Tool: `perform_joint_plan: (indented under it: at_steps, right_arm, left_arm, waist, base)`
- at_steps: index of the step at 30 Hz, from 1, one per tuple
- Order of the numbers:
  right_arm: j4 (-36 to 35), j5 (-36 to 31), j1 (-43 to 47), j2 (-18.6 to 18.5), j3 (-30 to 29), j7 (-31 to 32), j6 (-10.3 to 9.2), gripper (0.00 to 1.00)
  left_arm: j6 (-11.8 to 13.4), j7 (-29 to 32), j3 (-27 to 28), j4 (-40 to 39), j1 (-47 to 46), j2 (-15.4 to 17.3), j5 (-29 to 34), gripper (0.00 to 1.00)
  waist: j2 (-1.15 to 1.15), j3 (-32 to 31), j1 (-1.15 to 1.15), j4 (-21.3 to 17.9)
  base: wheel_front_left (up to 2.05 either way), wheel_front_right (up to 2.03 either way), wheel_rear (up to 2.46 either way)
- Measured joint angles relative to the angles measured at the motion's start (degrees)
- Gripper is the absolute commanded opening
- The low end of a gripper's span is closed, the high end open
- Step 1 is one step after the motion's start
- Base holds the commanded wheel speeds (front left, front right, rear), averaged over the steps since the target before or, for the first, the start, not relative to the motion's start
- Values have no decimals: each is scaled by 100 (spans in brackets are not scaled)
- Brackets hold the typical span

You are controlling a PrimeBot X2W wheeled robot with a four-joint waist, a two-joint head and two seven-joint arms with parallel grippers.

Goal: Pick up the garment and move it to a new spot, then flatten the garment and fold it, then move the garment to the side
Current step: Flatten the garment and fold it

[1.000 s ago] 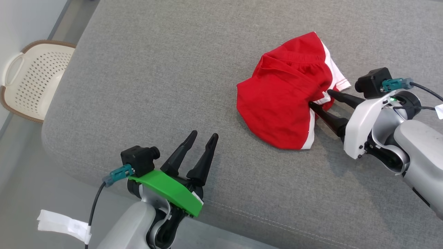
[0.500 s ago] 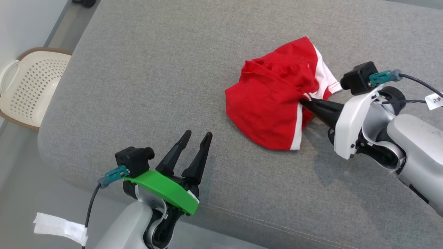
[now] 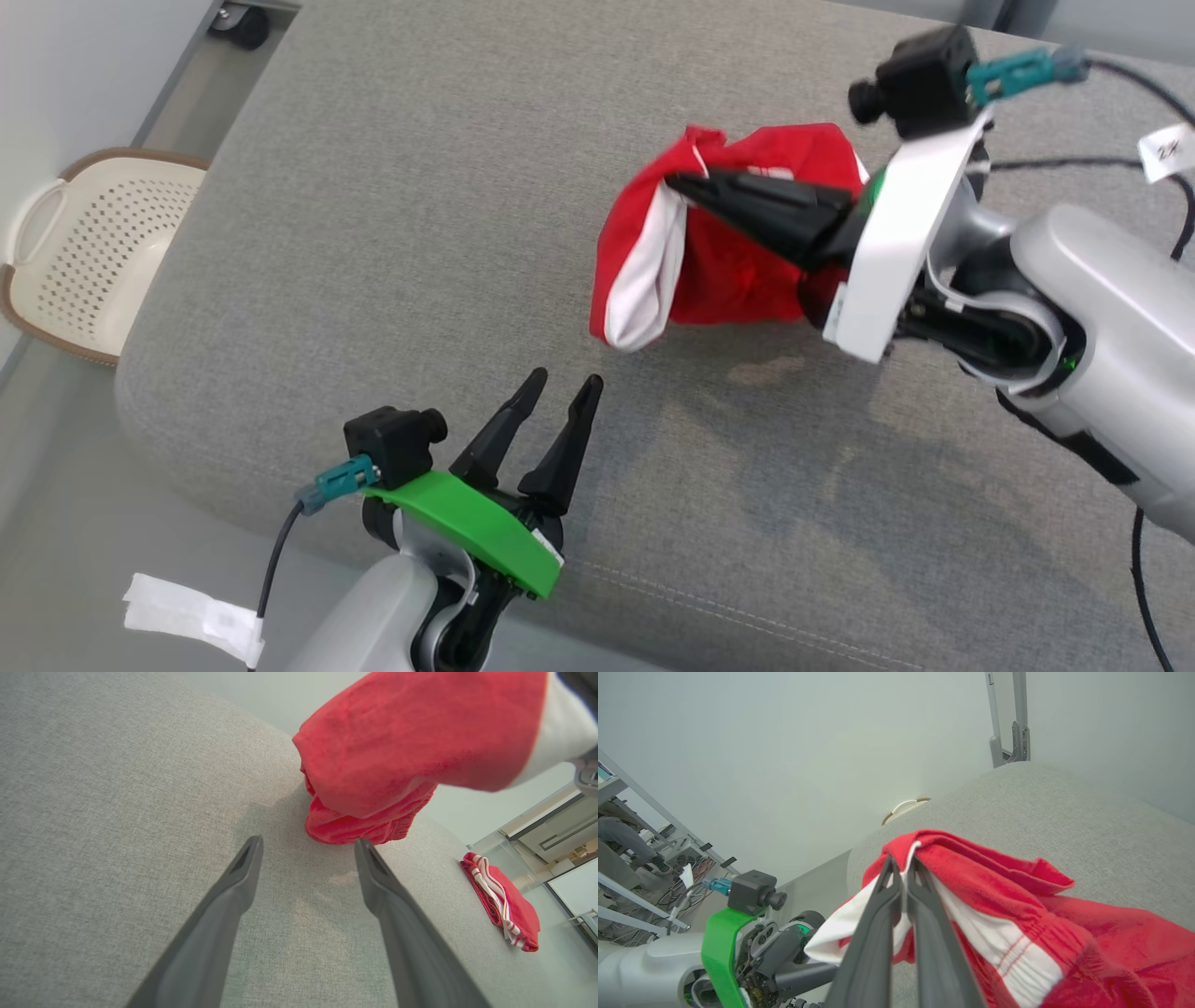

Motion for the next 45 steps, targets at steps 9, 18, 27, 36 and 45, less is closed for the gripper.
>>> perform_joint_plan:
  at_steps: [9, 18, 27, 36, 45]
  right_arm:
    - [149, 601, -543, 622, -569, 178, -222, 0]
    - [379, 1302, -1128, 563, -812, 868, -312, 0]
    - [957, 1622, -487, -608, -1107, 1229, -792, 0]
    - [1134, 1891, 401, -1053, -1617, 722, -975, 0]
    - [1069, 2172, 896, -1213, -2050, 192, -749, 0]
  left_arm:
    - [-7, -43, -214, 3, -1, -81, -186, 100]
    - [-7, -99, -108, 27, 2, -87, -232, 100]
    - [-7, -144, 57, 42, 13, 100, -227, 100]
    - [-7, -142, 57, -92, 7, 249, -129, 100]
    - [-7, -140, 7, -186, -201, 231, -107, 100]
  waist:
    - [0, -98, 0, 328]
    - [0, -244, 0, 463]
    - [0, -283, 0, 114]
    - [0, -142, 0, -474]
    - [0, 165, 0, -1078]
  base:
    - [0, 0, 0]
    - [0, 0, 0]
    - [0, 0, 0]
    - [0, 0, 0]
    - [0, 0, 0]
